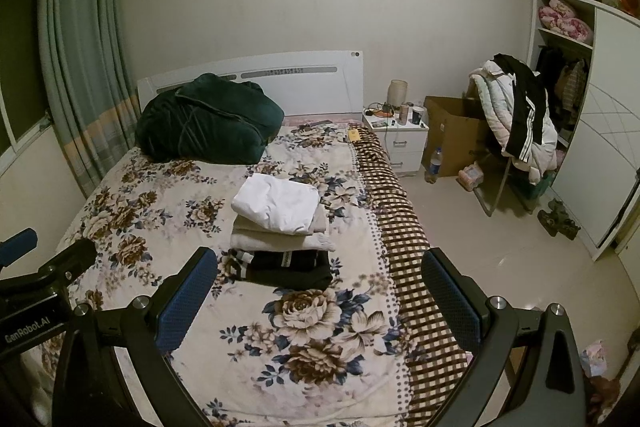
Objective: Fold small clothes
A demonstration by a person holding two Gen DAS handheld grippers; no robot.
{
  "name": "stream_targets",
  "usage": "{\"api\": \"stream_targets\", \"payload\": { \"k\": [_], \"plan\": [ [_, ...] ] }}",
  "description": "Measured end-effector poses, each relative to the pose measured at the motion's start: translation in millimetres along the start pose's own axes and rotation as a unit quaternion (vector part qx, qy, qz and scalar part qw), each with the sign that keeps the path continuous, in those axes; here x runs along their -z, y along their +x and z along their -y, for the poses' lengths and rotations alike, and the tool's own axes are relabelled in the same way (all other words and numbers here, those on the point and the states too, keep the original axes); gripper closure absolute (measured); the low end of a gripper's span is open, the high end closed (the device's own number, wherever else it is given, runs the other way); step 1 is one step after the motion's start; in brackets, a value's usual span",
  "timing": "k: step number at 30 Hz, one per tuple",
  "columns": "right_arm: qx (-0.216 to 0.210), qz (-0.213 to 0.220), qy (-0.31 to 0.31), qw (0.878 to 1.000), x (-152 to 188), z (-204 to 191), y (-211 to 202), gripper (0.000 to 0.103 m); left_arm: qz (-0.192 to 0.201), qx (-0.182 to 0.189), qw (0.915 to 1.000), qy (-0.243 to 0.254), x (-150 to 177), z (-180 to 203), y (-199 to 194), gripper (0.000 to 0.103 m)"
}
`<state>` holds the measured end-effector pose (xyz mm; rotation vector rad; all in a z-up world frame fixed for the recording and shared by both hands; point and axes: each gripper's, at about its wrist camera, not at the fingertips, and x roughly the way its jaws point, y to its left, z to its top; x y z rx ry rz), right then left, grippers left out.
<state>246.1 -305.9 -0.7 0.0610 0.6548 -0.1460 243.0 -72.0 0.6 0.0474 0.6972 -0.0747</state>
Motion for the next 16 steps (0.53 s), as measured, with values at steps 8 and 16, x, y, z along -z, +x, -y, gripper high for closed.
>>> {"api": "stream_targets", "payload": {
  "k": [8,16],
  "plan": [
    [0.0,0.001,-0.001,1.0,0.4,-0.2,0.0,0.0,0.001,-0.003,1.0,-0.002,-5.0,-0.8,3.6,0.0],
    [-0.001,0.001,0.0,1.0,-0.3,0.4,1.1,0.0,0.007,-0.007,0.9999,-0.003,-10.2,-1.5,2.6,0.0]
  ]
}}
